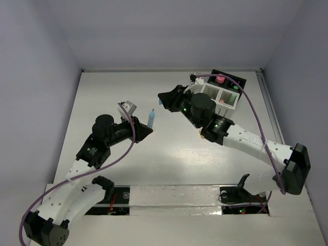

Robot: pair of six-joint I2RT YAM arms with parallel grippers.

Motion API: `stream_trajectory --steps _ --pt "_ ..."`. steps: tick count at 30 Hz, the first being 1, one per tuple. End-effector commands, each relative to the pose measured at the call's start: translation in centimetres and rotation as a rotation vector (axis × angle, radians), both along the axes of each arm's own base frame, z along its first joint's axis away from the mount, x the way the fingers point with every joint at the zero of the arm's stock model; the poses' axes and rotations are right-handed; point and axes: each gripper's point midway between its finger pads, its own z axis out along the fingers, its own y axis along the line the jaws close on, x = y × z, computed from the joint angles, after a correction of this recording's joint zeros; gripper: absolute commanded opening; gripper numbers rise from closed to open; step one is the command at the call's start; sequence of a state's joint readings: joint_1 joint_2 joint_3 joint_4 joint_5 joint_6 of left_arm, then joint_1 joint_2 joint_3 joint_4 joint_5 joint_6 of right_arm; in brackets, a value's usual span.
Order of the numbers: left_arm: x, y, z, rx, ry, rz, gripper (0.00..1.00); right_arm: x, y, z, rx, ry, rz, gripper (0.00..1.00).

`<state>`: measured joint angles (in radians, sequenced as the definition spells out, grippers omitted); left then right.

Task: Sort the stationery into containers
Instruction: Close the pen cap on the pen.

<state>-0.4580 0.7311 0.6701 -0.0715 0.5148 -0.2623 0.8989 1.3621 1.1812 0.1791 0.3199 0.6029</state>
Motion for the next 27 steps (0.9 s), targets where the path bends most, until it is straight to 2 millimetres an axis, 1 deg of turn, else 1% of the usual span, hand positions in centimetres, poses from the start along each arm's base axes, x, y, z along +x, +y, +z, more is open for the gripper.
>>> stream_trajectory --steps 1,2,5,7,8,9,10,12,13,23,24,26,27 --pt "0.5 -0.2 2.5 -0.028 -0.084 -0.004 0.00 0.0 0.4 2.7 0.133 -0.048 -0.075 0.00" --pt "0.5 -0.2 2.5 -0.028 -0.086 -0.004 0.00 -0.5 1.3 2.6 0.134 -0.052 -0.065 0.00" --pt "0.5 -0.2 2.5 -0.025 -0.084 -0.003 0.00 -0.9 2.0 2.8 0.136 -0.072 -0.083 0.00" --pt "0.5 -0.2 2.5 -0.026 -0.085 0.000 0.00 -1.2 3.0 2.5 0.124 -0.076 -0.075 0.00" --pt "0.5 -0.2 2.5 -0.026 -0.084 -0.001 0.00 -1.1 3.1 2.7 0.124 -0.080 -0.080 0.00" --pt "0.6 -0.2 2.5 -0.025 -0.083 0.000 0.00 -1.2 3.8 2.1 0.102 -0.080 -0.073 0.00" --pt "0.5 -0.2 2.5 -0.026 -0.084 -0.001 0.00 -1.4 4.1 1.9 0.095 -0.079 -0.078 0.00" --pt "0.5 -0.2 2.5 -0.028 -0.085 -0.001 0.00 -1.1 4.2 1.7 0.085 -0.080 -0.087 0.00" --pt "0.5 -0.1 2.6 -0.028 -0.087 -0.001 0.00 -1.4 4.6 1.5 0.081 -0.078 -0.083 0.00" --pt "0.6 0.2 3.0 -0.030 -0.103 0.023 0.00 -1.4 4.3 1.0 0.069 -0.079 -0.111 0.01" --pt "0.7 0.4 3.1 -0.030 -0.110 0.035 0.00 -1.8 4.5 0.9 0.073 -0.075 -0.101 0.01" --pt "0.8 0.6 3.4 -0.033 -0.119 0.053 0.00 -1.8 4.5 0.7 0.079 -0.068 -0.102 0.01" --pt "0.9 0.7 3.5 -0.033 -0.124 0.061 0.00 -2.2 5.0 0.3 0.082 -0.059 -0.091 0.01"
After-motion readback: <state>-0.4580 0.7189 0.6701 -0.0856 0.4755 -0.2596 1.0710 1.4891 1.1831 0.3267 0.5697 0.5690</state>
